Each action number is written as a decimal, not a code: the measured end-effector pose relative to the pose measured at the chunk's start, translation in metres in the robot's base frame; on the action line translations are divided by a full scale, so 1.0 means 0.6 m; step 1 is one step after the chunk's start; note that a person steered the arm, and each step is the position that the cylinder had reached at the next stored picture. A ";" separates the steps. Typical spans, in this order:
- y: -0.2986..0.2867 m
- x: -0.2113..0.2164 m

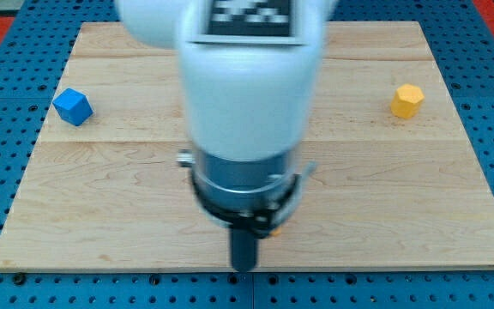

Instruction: Move the yellow heart towards the center right

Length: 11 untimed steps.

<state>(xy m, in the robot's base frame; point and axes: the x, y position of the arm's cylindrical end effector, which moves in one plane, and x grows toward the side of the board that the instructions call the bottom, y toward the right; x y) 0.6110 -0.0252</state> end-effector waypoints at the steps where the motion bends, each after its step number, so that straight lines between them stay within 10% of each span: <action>1: -0.004 -0.039; 3: 0.178 -0.120; 11: 0.332 -0.187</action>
